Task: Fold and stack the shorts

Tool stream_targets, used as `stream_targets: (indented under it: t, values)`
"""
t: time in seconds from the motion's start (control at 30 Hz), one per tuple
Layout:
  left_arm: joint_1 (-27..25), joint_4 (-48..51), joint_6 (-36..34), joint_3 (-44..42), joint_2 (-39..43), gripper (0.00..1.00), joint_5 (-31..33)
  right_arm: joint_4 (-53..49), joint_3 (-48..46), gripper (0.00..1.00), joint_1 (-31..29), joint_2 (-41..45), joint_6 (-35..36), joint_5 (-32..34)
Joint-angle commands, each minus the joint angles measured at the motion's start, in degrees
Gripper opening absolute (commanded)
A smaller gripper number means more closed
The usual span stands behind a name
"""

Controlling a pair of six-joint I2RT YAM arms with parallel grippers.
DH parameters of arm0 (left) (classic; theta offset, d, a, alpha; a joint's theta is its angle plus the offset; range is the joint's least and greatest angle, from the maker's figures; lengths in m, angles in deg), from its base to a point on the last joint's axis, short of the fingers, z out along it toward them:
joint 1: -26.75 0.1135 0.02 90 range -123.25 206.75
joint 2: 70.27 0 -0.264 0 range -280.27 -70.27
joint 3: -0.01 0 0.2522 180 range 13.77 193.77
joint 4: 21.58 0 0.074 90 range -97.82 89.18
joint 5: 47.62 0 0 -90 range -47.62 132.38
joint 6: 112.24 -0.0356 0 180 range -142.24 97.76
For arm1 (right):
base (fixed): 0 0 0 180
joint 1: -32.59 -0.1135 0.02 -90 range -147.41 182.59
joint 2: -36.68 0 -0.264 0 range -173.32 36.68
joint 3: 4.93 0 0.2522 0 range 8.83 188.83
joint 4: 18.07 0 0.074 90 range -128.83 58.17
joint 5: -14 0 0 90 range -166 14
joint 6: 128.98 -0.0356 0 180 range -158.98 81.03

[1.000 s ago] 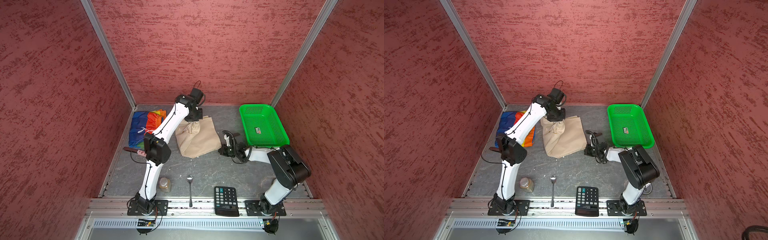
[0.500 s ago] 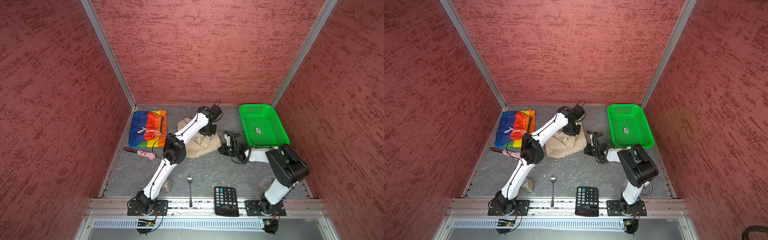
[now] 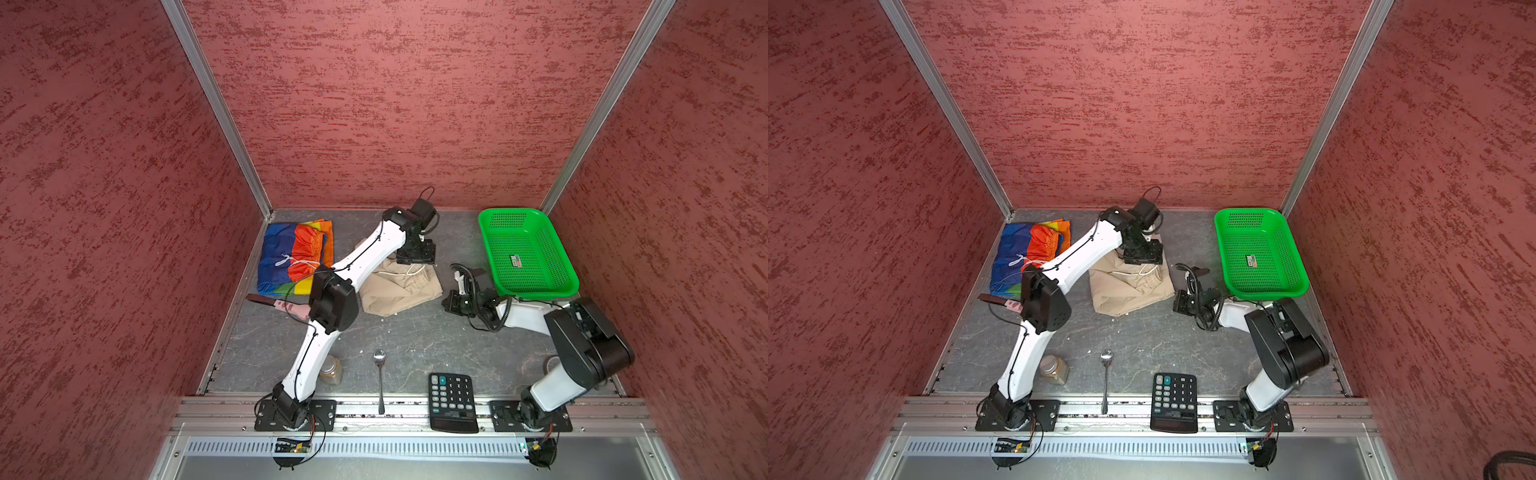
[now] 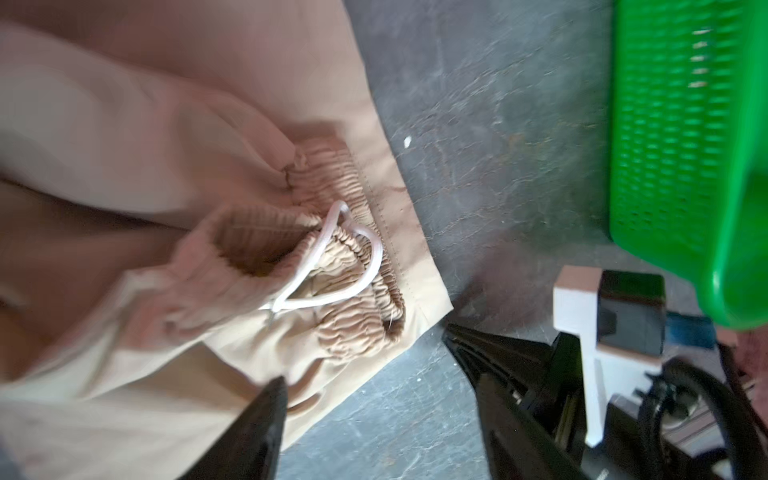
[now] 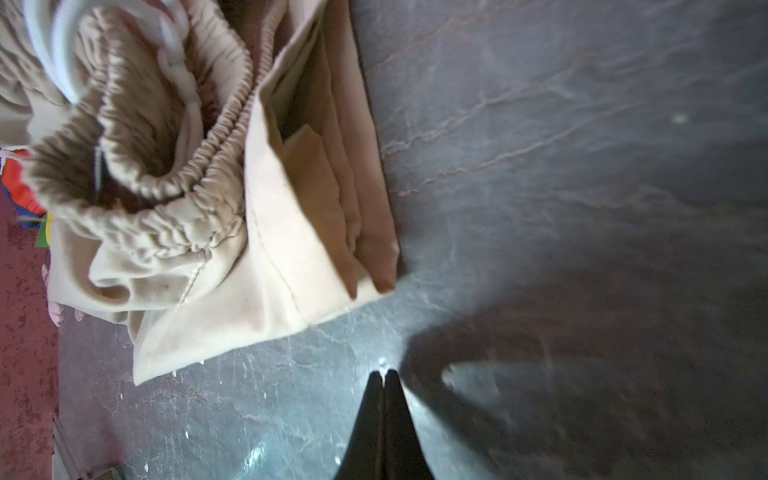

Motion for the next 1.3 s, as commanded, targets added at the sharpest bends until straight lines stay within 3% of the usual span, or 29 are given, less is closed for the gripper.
stream_targets:
  t: [0.0, 0.07, 0.13, 0.23, 0.4, 0.63, 0.73, 0.8, 0.9, 1.0, 1.03, 1.27]
  values:
    - [1.57, -8.94, 0.77, -10.06, 13.03, 0.5, 3.57, -7.11, 5.11, 0.06, 0.2, 5.61, 4.59, 4.07]
    - [4.15, -12.35, 2.2, -20.27, 19.67, 0.48, 3.43, -7.74, 9.84, 0.3, -0.28, 5.63, 10.73, 1.74]
    - [7.57, -15.74, 4.14, -29.55, 24.38, 0.48, 0.04, -10.54, 15.44, 0.47, -1.54, 3.7, 15.41, 3.6]
    - [12.7, -20.7, 7.53, -42.39, 29.26, 0.48, -5.38, -12.52, 22.93, 0.65, -2.84, -2.25, 20.43, 3.79]
    - [16.04, -26.6, 9.02, -53.27, 31.75, 0.55, -7.85, -11.91, 31.94, 0.7, -5.21, -11.2, 25.36, 0.69]
    - [15.79, -30.93, 9.79, -55.48, 25.3, 0.57, -10.92, -12.56, 40.61, 0.7, -5.69, -20.68, 28.49, -6.36]
    - [15.7, -31.94, 9.9, -56.62, 23.09, 0.57, -10.63, -13.4, 43.42, 0.7, -6.16, -23.79, 29.25, -5.99]
    - [15.7, -32.27, 9.98, -57.44, 21.6, 0.57, -10.46, -13.9, 45.33, 0.69, -6.16, -25.91, 29.13, -4.48]
    - [15.48, -33.26, 10.23, -58.95, 19.58, 0.55, -11.07, -12.61, 47.16, 0.56, -5.88, -28.54, 27.95, -2.79]
    - [15.03, -33.63, 10.25, -60.31, 18.21, 0.53, -11.45, -10.56, 48.74, 0.1, -4.72, -30.51, 25.3, -2.34]
    - [14.88, -33.64, 10.08, -60.75, 18.01, 0.53, -11.37, -9.89, 49.06, 0.0, -4.27, -30.9, 24.73, -2.55]
    - [14.92, -33.65, 9.64, -62.38, 17.22, 0.52, -10.84, -5.66, 49.58, 0.0, 0.22, -31.9, 18.49, 0.86]
